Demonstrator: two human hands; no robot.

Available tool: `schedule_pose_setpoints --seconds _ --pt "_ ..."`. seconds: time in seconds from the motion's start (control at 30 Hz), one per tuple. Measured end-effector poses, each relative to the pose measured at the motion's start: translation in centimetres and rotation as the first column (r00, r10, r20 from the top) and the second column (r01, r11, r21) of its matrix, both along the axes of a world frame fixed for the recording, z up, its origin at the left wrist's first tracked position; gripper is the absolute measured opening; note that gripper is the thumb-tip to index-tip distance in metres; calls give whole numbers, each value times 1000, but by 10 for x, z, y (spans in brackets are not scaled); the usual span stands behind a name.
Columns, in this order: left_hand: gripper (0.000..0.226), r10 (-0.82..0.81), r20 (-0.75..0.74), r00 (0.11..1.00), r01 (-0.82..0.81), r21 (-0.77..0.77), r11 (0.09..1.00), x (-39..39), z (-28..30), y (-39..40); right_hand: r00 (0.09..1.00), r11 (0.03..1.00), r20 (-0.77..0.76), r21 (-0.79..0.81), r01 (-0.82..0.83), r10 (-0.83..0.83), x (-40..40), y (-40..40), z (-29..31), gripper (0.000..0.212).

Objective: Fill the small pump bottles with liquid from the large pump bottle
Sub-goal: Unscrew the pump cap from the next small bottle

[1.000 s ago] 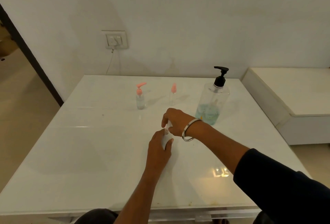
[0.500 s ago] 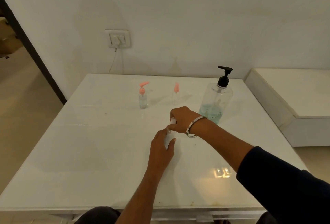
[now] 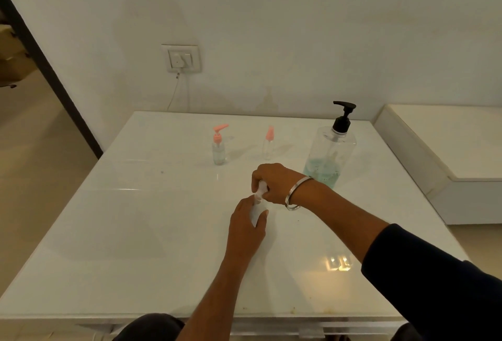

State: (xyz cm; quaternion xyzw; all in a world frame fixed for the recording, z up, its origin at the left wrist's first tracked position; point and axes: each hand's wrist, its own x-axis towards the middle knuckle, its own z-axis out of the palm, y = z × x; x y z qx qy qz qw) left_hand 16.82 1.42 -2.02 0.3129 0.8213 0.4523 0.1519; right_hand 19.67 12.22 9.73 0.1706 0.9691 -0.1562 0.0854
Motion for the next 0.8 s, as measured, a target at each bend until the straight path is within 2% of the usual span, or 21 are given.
schedule_pose_setpoints --seconds 0.1,0.2,0.27,0.37,0.43,0.57,0.7,0.8 --pt "41 -4 4 1000 4 -10 1000 1 1 0 1000 999 7 -36 10 -10 3 0 0 23" --pt "43 0 10 1000 0 -18 1000 1 3 1 995 995 4 27 99 -99 5 -1 -5 36" --pt "42 7 17 1000 -6 -12 1000 2 5 0 994 993 -9 55 108 -107 4 -2 -5 33" --pt "39 6 15 1000 -6 14 1000 1 3 0 1000 1000 4 -16 21 -21 1 1 -2 20" --pt "39 6 18 1000 -6 6 1000 1 4 0 1000 999 8 -52 2 -2 2 3 -1 22" --pt "48 -22 69 997 27 -64 998 1 6 2 997 996 -7 44 81 -81 5 5 -5 37" --pt "47 -13 51 999 15 -35 999 0 4 2 999 999 -16 1 32 -32 3 5 -6 26" --pt "45 3 61 998 -1 -28 1000 1 7 0 999 998 -21 -53 29 -31 4 6 -3 32"
